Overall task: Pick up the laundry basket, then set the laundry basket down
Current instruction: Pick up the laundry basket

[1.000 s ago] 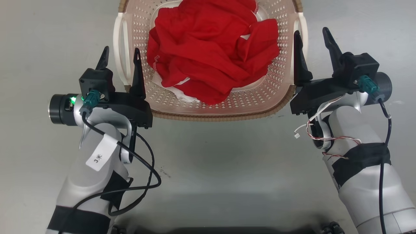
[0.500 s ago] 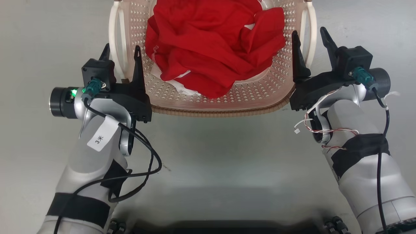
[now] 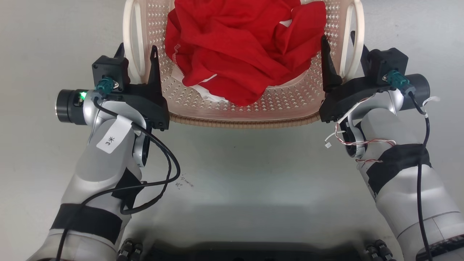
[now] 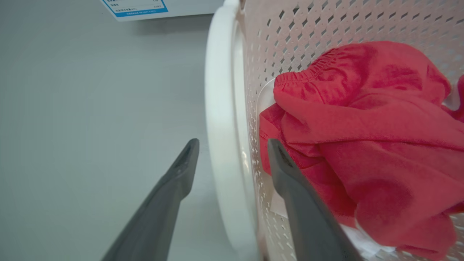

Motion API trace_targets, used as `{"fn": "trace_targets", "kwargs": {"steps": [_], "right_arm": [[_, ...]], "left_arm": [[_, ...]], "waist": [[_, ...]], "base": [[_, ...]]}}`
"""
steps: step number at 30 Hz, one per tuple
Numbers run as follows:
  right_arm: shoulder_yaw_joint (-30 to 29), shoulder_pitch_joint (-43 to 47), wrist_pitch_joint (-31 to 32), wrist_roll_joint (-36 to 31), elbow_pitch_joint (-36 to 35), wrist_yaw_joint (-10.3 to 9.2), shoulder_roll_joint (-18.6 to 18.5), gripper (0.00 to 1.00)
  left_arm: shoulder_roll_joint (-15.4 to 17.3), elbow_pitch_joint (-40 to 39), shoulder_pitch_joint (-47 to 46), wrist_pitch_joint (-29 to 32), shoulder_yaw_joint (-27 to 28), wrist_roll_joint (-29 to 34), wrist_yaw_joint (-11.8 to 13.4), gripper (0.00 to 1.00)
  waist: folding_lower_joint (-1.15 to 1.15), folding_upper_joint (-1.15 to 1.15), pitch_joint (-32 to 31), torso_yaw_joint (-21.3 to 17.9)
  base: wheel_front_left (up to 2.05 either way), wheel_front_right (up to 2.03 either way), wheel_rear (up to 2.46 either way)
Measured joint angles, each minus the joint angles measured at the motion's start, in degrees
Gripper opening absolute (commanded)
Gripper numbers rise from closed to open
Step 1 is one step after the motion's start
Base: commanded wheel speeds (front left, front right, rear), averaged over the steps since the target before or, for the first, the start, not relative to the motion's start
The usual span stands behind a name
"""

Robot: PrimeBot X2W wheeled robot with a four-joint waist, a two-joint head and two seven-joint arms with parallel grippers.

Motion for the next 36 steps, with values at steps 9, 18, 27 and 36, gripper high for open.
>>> {"fn": "trace_targets", "kwargs": {"steps": [9, 18, 27, 36], "right_arm": [[3.08, -1.31, -0.02, 3.65, 0.62, -0.66, -0.05, 0.00], [5.42, -1.85, -0.03, 7.31, 2.80, -1.68, -0.07, 0.00], [7.57, -1.16, -0.05, 10.72, 5.28, -2.09, -0.01, 0.00], [9.99, 1.84, -0.10, 14.44, 7.34, -2.15, 0.10, 0.00]], "left_arm": [[0.01, 1.79, -0.29, 0.00, -3.34, -3.57, -1.04, 0.00], [-0.04, 3.74, -0.81, -0.02, -5.46, -6.28, -1.07, 0.00], [-0.19, 6.28, -0.71, -0.03, -7.51, -8.39, -1.07, 0.00], [-0.35, 8.48, 1.12, -0.30, -9.60, -9.61, -1.08, 0.00]], "waist": [[0.00, 0.00, -0.01, 0.09], [0.00, 0.00, -1.10, -0.19], [0.00, 0.00, -4.19, -0.60], [0.00, 0.00, -8.88, -0.94]], "base": [[0.00, 0.00, 0.00], [0.00, 0.00, 0.00], [0.00, 0.00, 0.00], [0.00, 0.00, 0.00]]}}
